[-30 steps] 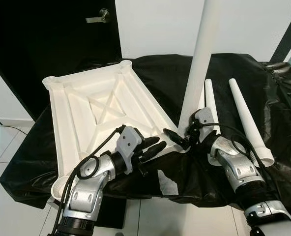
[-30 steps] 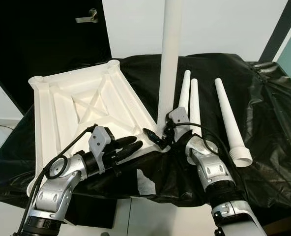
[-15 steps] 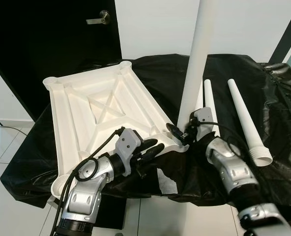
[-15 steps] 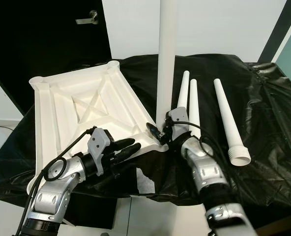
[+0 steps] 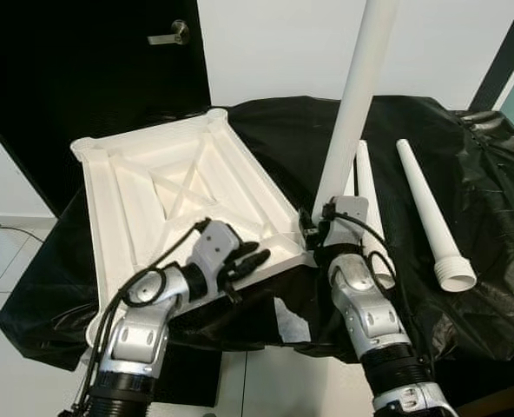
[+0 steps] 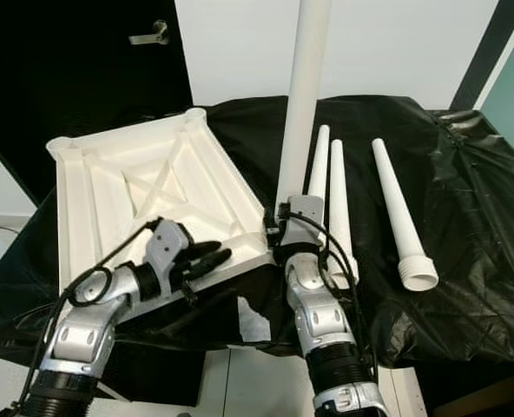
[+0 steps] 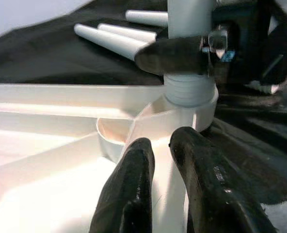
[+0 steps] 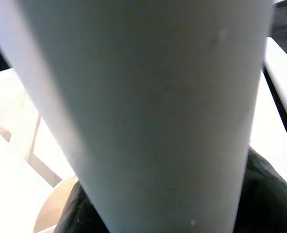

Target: Building children table

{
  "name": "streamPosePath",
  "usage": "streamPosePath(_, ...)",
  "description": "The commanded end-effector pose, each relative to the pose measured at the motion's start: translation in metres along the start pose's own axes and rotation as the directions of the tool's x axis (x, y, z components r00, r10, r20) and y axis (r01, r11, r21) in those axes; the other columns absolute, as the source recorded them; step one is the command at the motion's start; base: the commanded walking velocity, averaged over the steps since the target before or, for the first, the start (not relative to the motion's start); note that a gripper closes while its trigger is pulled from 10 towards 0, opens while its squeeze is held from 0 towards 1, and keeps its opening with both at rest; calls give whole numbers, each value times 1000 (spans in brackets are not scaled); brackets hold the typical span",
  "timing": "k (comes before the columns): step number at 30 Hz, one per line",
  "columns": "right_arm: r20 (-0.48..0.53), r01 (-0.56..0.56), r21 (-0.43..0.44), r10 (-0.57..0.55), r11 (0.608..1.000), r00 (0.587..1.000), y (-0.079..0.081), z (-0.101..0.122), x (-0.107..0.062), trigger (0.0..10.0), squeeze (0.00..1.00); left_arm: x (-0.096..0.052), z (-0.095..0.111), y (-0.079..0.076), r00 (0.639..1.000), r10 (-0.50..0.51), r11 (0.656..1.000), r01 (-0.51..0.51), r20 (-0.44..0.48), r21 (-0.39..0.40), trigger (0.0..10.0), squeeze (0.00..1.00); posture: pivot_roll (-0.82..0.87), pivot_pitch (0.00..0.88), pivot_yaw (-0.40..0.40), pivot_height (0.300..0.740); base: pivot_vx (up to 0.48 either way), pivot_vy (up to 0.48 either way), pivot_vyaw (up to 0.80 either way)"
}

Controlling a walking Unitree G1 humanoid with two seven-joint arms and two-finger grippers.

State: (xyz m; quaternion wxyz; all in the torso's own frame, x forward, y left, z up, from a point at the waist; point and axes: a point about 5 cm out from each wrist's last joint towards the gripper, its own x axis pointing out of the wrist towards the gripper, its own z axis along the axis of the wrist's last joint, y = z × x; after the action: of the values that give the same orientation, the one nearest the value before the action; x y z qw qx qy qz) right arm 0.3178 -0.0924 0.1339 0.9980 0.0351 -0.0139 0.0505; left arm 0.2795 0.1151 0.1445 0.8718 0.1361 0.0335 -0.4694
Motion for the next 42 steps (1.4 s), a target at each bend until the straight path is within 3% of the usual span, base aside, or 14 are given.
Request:
streamPosePath(1,-27,-9,44,10,999,1000,3,-5,-3,10000,0,-2,-5,17,964,263,965,-263,-32,1,10000,0,3,0,13,740,0,0,0)
streamPosePath(6,1,-13,22,13,1000,1000,-3,-1,-6,10000,0,-2,-6,26,950,307,951,-308,-53,-3,10000,0,-4,0,13,740,0,0,0)
streamPosePath(7,8,-11,17,11,1000,1000,-4,0,-8,10000,1000,-3,-6,28,945,323,946,-324,-61,-9,10000,0,-5,0,11,740,0,0,0)
streamPosePath(15,22,-49,-7,49,999,999,-12,-4,-23,10000,1000,-7,-11,38,919,384,923,-386,-95,-1,10000,0,-5,0,8,740,0,0,0)
streamPosePath(16,14,-66,-8,66,998,998,-14,-6,-26,10000,824,-8,-13,39,916,386,922,-387,-108,10,10000,0,-9,0,12,740,0,0,0)
streamPosePath(17,14,-66,-8,66,998,998,-14,-6,-26,10000,824,-8,-13,39,916,386,922,-387,-108,10,10000,0,-9,0,12,740,0,0,0)
streamPosePath(19,10,-78,-8,78,997,997,-17,-7,-31,10000,0,-9,-15,40,917,379,925,-379,-127,26,10000,0,-12,0,15,740,0,0,0)
streamPosePath(24,3,-62,-23,62,998,998,-28,-9,-38,10000,0,-14,-17,42,929,331,943,-329,-165,42,10000,0,-21,0,27,740,0,0,0)
streamPosePath(25,-4,-52,-31,52,998,999,-31,-11,-40,10000,0,-15,-17,43,931,320,947,-319,-173,32,10000,408,-21,0,30,740,0,0,0)
streamPosePath(26,-4,-52,-31,52,998,999,-31,-11,-40,10000,0,-15,-17,43,931,320,947,-319,-173,32,10000,408,-21,0,30,740,0,0,0)
streamPosePath(27,-10,-44,-34,44,998,999,-33,-12,-43,10000,0,-17,-17,44,935,303,952,-304,-185,27,10000,1000,-23,0,35,740,0,0,0)
streamPosePath(33,-15,-45,-30,44,999,999,-34,-13,-46,10000,0,-18,-18,46,922,324,946,-317,-211,67,10000,1000,-25,0,39,740,0,0,0)
streamPosePath(34,-19,-47,-27,47,999,999,-33,-14,-47,10000,0,-18,-19,48,911,337,941,-318,-237,116,10000,0,-26,0,44,740,0,0,0)
streamPosePath(42,-18,-43,-28,43,999,999,-33,-12,-47,10000,0,-15,-23,53,878,348,936,-303,-328,180,10000,0,-34,0,55,740,0,0,0)
